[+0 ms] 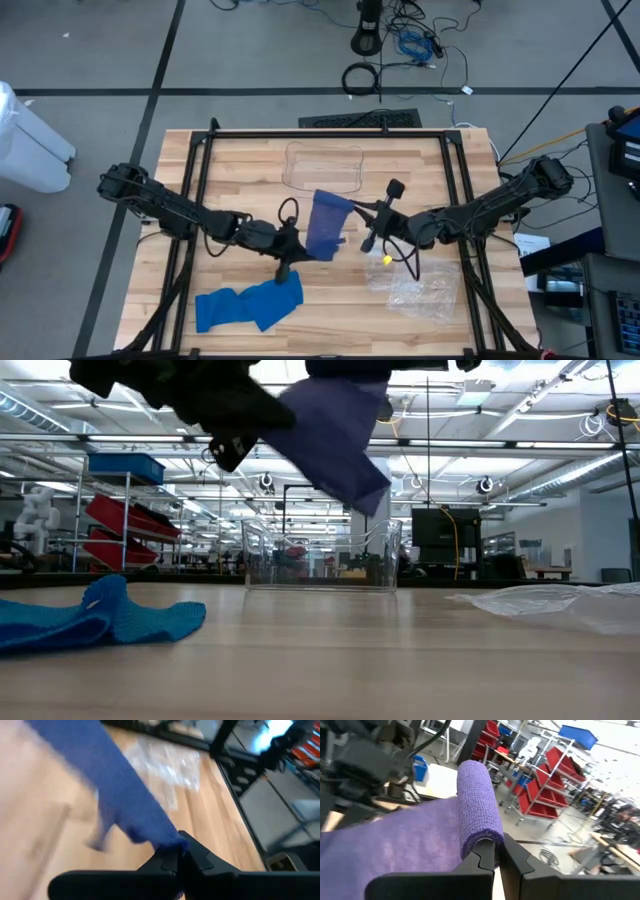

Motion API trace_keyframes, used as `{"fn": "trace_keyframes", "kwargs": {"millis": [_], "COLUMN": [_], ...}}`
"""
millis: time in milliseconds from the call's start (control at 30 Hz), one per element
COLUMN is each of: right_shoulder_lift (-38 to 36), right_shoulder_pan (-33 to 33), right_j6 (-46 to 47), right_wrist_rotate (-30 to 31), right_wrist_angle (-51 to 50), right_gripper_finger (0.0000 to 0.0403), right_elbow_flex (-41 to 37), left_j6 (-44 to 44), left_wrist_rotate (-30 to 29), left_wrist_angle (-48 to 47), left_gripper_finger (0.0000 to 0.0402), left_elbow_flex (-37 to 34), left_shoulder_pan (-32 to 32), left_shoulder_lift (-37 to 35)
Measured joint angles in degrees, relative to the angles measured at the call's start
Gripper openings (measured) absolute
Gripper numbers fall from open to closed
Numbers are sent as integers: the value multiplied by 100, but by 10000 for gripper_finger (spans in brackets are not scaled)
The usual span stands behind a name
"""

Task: Roll bandage
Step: Roll the purple bandage

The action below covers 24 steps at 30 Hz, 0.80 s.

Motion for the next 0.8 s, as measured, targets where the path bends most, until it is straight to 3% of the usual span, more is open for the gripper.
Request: {"fn": "trace_keyframes", "kwargs": {"millis": [200,400,633,800], "right_shoulder_lift": [-70,-91,-93,-101], "right_shoulder_pan": [112,346,710,969], "right_j6": [-445,-949,-1581,-1776], "right_wrist_rotate": [465,488,493,947], "right_wrist_angle": [0,25,98,1056], "right_gripper_finger": [0,0,0,0], "right_elbow_flex": [0,0,0,0], "left_j6": [-142,-32,172,530], "left_wrist_rotate": [289,-56,-488,-960], "left_wrist_angle": [-266,-209,-332,-254], "left_gripper_finger": [6,11,57,84], "left_elbow_flex": [0,7,0,0], "left_shoulder_pan": [-24,-24,-2,-2], "left_shoulder_lift": [-3,-111,-118,-118]}}
